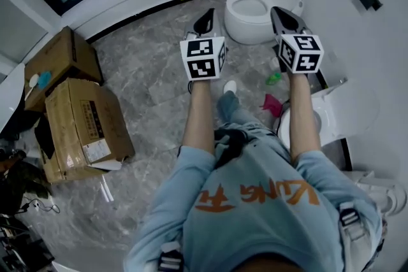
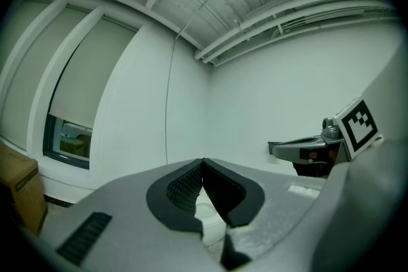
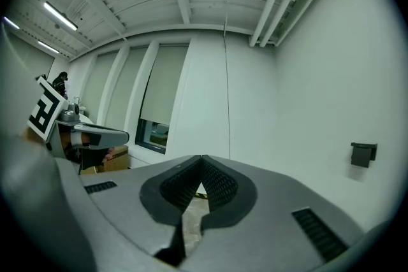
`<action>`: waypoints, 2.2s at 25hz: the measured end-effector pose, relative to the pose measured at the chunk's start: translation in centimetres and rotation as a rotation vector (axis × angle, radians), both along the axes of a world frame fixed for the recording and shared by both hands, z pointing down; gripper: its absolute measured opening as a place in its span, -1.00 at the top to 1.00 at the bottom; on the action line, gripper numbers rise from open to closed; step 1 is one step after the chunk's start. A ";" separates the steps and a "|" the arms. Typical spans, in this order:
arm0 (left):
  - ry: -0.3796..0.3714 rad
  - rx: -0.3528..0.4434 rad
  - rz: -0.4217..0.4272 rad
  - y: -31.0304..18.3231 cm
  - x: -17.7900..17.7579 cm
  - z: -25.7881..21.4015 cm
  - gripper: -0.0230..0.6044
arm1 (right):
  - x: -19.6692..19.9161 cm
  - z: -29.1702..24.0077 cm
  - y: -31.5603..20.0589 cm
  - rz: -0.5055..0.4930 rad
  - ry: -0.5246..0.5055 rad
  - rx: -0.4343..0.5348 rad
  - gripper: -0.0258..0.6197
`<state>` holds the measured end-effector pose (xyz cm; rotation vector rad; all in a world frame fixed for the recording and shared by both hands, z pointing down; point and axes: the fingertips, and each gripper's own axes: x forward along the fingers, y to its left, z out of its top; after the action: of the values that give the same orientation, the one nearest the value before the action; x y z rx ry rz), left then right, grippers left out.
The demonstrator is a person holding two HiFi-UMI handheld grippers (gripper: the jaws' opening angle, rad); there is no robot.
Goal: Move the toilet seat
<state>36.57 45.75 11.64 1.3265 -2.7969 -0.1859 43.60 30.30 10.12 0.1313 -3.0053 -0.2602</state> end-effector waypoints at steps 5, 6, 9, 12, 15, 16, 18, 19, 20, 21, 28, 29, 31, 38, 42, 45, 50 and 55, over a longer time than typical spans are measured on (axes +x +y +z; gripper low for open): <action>0.018 -0.049 0.052 -5.2 -6.6 3.4 0.95 | -7.7 2.7 -4.9 0.001 0.013 -0.042 0.92; 0.031 -0.054 0.060 -6.3 -8.2 4.5 0.95 | -9.4 3.4 -6.0 0.005 0.022 -0.047 0.92; 0.127 -0.025 0.044 -9.4 -13.6 7.5 0.95 | -15.8 5.9 -9.6 -0.009 0.097 -0.057 0.92; 0.247 -0.011 0.025 -13.0 -19.1 10.6 0.95 | -22.2 8.9 -13.9 -0.013 0.203 -0.078 0.92; 0.345 -0.040 0.011 -15.6 -23.6 14.3 0.95 | -27.6 12.6 -17.1 -0.003 0.284 -0.125 0.92; 0.362 -0.056 0.008 -16.0 -24.9 15.2 0.95 | -29.1 13.5 -17.5 -0.003 0.294 -0.138 0.92; 0.372 -0.076 0.007 -16.9 -27.6 15.9 0.95 | -31.9 14.0 -18.1 -0.011 0.290 -0.157 0.92; 0.371 -0.080 0.008 -17.4 -28.9 15.8 0.95 | -33.2 13.9 -18.4 -0.017 0.282 -0.163 0.92; 0.370 -0.081 0.008 -17.9 -30.2 15.7 0.95 | -34.3 13.8 -18.8 -0.022 0.277 -0.166 0.92; 0.370 -0.083 0.010 -18.5 -31.4 15.5 0.95 | -35.2 13.6 -19.3 -0.025 0.275 -0.167 0.92; 0.384 -0.140 0.082 -23.1 -37.3 16.6 0.95 | -39.3 15.3 -24.9 0.065 0.288 -0.238 0.92; 0.395 -0.155 0.098 -23.8 -38.3 17.2 0.95 | -39.9 16.0 -25.4 0.081 0.293 -0.251 0.92; 0.407 -0.171 0.139 -25.7 -40.9 18.3 0.95 | -41.7 17.4 -26.9 0.117 0.308 -0.270 0.92; 0.373 -0.200 0.512 -38.5 -48.7 20.6 0.95 | -47.5 20.1 -36.3 0.381 0.297 -0.335 0.92; 0.363 -0.337 0.666 -42.8 -51.1 22.8 0.95 | -49.7 21.9 -37.8 0.473 0.292 -0.406 0.92; 0.402 -0.404 0.744 -44.5 -51.8 26.1 0.95 | -49.5 24.8 -38.6 0.534 0.324 -0.455 0.92; 0.482 -0.544 0.854 -45.0 -50.5 33.0 0.95 | -44.7 31.7 -37.9 0.690 0.395 -0.584 0.92; 0.492 -0.662 0.938 -46.6 -49.6 38.3 0.95 | -42.4 37.1 -37.8 0.758 0.440 -0.660 0.92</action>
<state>-13.00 -0.88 49.93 1.8433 -1.4220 0.3597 1.25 -7.49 47.19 0.9476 -2.2414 0.6659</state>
